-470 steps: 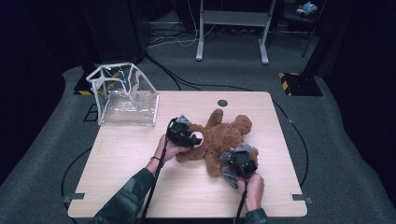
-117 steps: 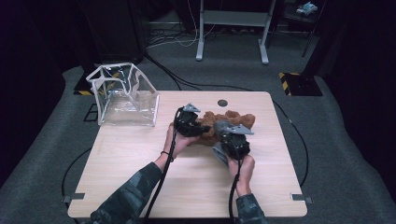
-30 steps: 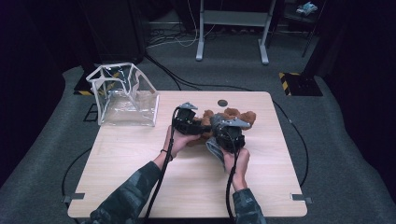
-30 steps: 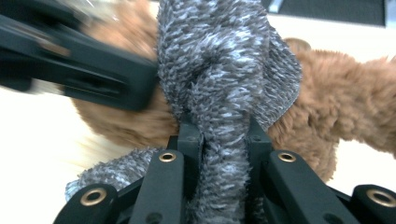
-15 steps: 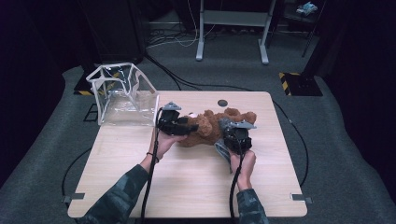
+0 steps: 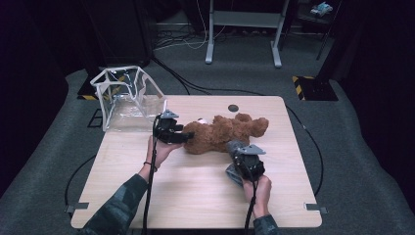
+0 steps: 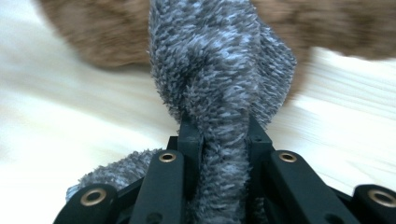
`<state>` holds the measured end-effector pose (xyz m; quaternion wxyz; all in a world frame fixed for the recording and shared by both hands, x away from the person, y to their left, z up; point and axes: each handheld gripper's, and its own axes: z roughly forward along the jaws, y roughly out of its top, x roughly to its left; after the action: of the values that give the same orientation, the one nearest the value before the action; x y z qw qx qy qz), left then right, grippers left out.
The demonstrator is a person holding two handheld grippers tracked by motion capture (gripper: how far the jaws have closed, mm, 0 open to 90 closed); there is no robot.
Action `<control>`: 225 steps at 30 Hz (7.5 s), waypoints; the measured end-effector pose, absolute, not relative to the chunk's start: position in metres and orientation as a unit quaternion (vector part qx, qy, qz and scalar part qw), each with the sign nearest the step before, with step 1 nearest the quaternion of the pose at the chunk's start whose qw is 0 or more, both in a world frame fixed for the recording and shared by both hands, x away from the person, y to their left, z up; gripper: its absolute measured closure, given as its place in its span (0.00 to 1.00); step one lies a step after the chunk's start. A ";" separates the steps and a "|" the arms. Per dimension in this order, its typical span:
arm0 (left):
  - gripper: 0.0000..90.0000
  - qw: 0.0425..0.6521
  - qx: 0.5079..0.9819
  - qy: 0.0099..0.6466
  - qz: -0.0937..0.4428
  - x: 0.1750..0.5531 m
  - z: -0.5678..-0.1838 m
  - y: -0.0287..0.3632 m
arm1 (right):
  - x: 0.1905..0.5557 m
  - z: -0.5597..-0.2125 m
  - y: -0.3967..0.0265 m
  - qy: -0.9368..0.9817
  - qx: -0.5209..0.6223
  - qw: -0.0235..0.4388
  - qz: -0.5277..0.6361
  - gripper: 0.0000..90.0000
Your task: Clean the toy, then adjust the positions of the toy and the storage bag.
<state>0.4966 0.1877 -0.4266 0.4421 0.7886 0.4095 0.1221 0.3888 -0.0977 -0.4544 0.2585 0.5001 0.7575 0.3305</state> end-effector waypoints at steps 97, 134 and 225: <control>0.92 0.445 0.795 0.407 0.064 0.511 -0.451 0.204 | 0.468 -0.409 -0.043 0.752 0.501 0.270 0.332 0.83; 0.92 0.445 0.790 0.418 0.054 0.514 -0.452 0.204 | 0.464 -0.471 0.011 0.809 0.450 0.168 0.338 0.83; 0.60 0.405 0.814 0.413 0.047 0.527 -0.457 0.186 | 0.521 -0.414 -0.186 0.756 0.570 0.124 0.297 0.50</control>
<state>0.5268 0.1860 -0.4567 0.4047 0.8144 0.4133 0.0467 0.5213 -0.1857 -0.4136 0.1244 0.5695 0.7563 0.2969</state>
